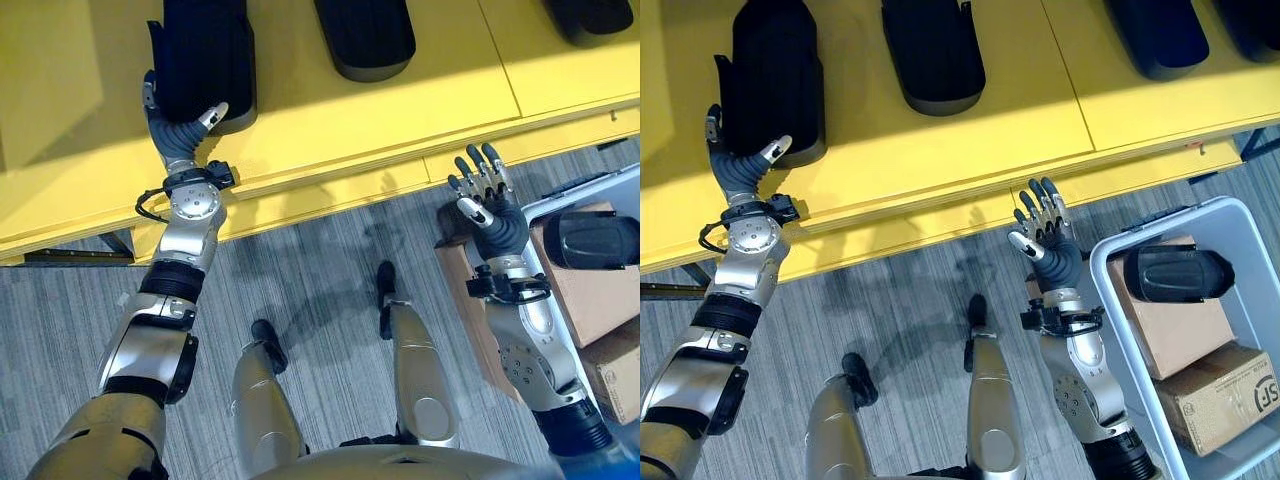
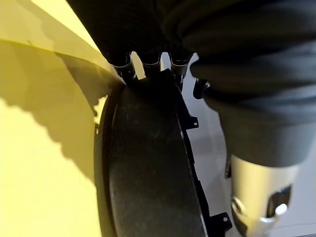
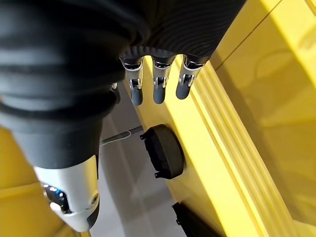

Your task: Move parts from the plastic box to the shelf.

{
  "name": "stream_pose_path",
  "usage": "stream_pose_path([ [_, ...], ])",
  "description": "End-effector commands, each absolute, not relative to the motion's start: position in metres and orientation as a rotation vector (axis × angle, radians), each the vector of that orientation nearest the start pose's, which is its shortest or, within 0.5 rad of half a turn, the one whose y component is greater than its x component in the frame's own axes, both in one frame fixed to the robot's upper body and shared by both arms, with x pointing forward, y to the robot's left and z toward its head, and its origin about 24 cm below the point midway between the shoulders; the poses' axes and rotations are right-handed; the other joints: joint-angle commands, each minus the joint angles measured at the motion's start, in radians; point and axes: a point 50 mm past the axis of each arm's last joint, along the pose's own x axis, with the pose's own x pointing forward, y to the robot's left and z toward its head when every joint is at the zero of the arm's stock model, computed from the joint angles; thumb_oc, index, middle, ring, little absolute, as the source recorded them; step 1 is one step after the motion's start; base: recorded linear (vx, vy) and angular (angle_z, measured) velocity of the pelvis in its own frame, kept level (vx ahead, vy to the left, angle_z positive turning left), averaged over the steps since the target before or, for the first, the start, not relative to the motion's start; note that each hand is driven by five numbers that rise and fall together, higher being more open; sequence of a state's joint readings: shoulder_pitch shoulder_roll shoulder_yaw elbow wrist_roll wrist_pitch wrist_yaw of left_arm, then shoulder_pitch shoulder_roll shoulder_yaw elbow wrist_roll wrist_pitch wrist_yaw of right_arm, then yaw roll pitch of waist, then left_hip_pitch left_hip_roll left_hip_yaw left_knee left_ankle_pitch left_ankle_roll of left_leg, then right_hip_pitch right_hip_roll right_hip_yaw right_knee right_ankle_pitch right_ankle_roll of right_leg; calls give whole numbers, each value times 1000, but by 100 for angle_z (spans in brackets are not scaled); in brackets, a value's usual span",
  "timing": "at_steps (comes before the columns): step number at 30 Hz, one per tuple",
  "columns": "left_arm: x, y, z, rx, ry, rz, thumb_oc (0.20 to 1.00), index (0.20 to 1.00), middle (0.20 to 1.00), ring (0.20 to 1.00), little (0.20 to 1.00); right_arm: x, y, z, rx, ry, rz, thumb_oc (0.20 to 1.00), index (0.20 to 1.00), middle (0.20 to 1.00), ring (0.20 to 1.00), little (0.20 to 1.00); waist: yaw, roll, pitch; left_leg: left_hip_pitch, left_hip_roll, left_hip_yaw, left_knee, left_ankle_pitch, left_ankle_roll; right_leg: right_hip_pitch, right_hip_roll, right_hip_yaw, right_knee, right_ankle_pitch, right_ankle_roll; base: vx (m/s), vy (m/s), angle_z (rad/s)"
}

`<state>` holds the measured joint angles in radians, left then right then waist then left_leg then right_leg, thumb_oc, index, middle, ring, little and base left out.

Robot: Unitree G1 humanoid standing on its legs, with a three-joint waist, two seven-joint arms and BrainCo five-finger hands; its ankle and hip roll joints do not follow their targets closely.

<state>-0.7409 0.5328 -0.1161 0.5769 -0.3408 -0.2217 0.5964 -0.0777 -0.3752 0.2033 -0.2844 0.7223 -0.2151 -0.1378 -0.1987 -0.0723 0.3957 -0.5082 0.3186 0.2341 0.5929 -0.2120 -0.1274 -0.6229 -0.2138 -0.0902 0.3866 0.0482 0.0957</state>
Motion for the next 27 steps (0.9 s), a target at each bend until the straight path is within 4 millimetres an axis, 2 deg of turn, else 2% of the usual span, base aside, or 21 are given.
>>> stream_pose_path([
  [1,362,255,200,134,-469,563,1000,1000,1000,1000,1000,240,-168,159,419,-538,196,1000,1000,1000,1000,1000,0,-3,-36,-67,-2,-67,-66,151,-19,62,-48,13,132,-137,46,0,0,0],
  [27,365,242,189,183,-444,505,1000,1000,1000,1000,1000,237,-171,156,405,-528,202,1000,1000,1000,1000,1000,0,2,-43,-71,1,-63,-55,148,-18,49,-47,23,153,-139,42,0,0,0],
])
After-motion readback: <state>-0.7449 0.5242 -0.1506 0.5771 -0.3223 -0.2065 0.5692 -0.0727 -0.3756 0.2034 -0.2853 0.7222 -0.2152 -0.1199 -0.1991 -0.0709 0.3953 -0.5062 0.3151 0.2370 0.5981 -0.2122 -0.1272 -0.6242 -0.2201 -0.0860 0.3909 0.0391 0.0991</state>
